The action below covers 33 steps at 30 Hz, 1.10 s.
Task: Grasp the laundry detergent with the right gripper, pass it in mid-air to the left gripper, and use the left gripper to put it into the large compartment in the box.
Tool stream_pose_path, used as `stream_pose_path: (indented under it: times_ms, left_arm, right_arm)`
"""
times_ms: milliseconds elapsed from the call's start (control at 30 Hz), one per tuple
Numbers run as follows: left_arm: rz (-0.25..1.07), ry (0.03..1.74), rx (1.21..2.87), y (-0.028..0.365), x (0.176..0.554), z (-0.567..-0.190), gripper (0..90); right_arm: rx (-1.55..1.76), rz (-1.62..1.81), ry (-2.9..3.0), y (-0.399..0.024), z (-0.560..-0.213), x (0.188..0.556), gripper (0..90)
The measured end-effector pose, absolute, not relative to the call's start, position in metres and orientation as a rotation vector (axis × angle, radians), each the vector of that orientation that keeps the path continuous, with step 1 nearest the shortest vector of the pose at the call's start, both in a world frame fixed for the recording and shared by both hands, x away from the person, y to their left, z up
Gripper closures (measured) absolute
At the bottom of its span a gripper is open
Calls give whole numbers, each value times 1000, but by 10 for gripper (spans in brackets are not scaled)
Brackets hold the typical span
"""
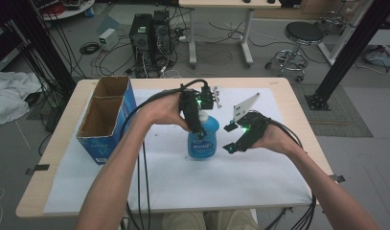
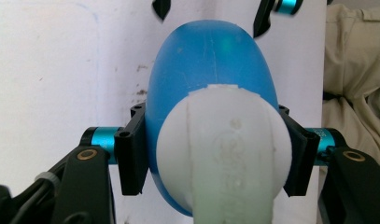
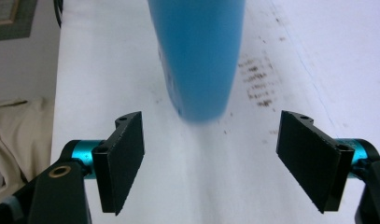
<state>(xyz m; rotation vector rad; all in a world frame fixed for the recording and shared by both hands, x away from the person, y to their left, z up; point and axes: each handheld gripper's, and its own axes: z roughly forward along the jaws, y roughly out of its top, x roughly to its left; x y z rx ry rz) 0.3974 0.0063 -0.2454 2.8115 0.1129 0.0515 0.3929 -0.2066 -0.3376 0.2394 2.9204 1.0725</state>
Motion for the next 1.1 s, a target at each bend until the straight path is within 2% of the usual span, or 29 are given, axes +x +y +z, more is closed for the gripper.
stream_pose_path:
  times_ms: [233, 400, 767, 1100]
  left_arm:
    - [108, 237, 2819, 36, 401, -216, 383]
    - [111, 348, 2800, 63, 407, -188, 383]
    - [202, 564, 2786, 125, 418, -124, 384]
    - [231, 730, 2776, 181, 424, -102, 384]
  right_arm:
    - [330, 1029, 2913, -232, -330, 392, 221]
    - [411, 957, 2893, -249, -327, 392, 131]
    - [521, 856, 2859, -279, -322, 388, 131]
    - [554, 798, 2859, -291, -327, 389, 131]
